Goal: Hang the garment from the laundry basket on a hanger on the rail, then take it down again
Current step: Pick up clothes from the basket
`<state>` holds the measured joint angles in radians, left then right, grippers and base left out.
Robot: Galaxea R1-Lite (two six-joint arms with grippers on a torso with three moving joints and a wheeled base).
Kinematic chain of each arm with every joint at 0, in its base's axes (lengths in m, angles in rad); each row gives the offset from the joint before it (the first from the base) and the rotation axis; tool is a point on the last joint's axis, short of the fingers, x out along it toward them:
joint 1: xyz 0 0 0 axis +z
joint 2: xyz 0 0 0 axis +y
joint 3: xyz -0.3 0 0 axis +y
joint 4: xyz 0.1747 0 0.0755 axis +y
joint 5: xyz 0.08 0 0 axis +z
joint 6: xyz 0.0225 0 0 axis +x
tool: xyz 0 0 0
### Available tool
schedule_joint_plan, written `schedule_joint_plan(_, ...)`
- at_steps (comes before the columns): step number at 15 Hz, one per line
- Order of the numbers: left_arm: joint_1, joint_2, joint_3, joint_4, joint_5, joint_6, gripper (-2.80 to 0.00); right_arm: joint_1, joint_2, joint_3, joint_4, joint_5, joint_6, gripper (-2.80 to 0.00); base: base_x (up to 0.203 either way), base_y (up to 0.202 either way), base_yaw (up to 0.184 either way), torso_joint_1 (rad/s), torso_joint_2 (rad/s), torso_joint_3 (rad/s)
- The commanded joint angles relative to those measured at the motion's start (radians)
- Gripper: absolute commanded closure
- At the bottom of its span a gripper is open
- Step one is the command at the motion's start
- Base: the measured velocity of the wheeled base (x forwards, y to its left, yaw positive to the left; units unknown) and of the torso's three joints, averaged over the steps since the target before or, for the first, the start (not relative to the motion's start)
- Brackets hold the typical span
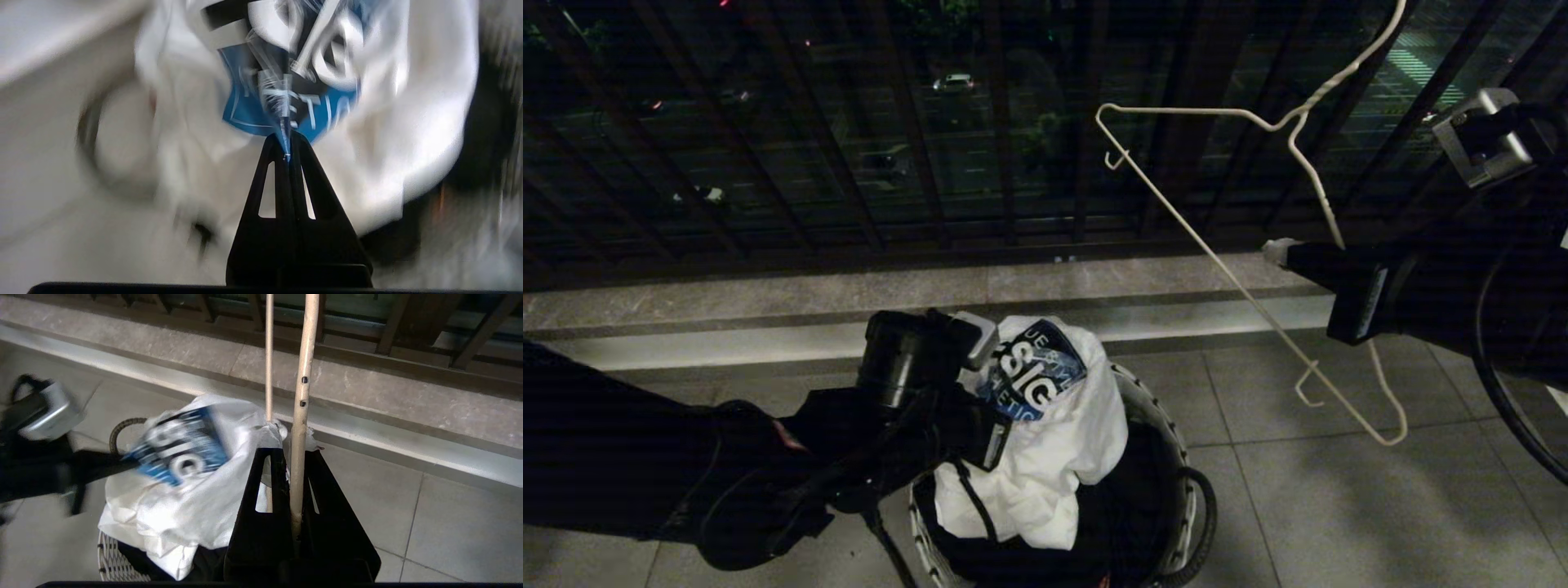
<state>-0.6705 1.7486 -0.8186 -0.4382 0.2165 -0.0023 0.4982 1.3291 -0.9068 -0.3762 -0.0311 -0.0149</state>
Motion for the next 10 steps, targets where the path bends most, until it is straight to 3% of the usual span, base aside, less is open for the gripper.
schedule_joint_plan(1,-0.011,-0.174,0.021,0.320,0.000,0.003,0.00,-0.023,-0.008,-0.007,-0.003,0.002,0.000,0.00,0.000,0.000,0.000,0.000,0.00,0.000)
schedule_joint_plan(3,-0.016,-0.258,0.098,0.456,0.000,0.007,0.00,-0.027,-0.011,-0.009,-0.003,0.002,0.000,0.00,0.000,0.000,0.000,0.000,0.00,0.000)
schedule_joint_plan(5,-0.022,-0.311,0.215,0.480,-0.002,0.021,0.00,-0.027,-0.012,-0.009,-0.003,0.003,0.000,0.00,0.000,0.000,0.000,0.000,0.00,0.000)
schedule_joint_plan(8,-0.038,-0.317,0.366,0.462,-0.025,0.027,0.00,-0.027,-0.011,-0.009,-0.001,0.003,0.000,0.00,0.000,0.000,0.000,0.000,0.00,0.000)
schedule_joint_plan(10,-0.038,-0.305,0.448,0.345,-0.064,0.028,0.00,-0.027,-0.010,-0.009,-0.001,0.003,0.000,0.00,0.000,0.000,0.000,0.000,0.00,0.000)
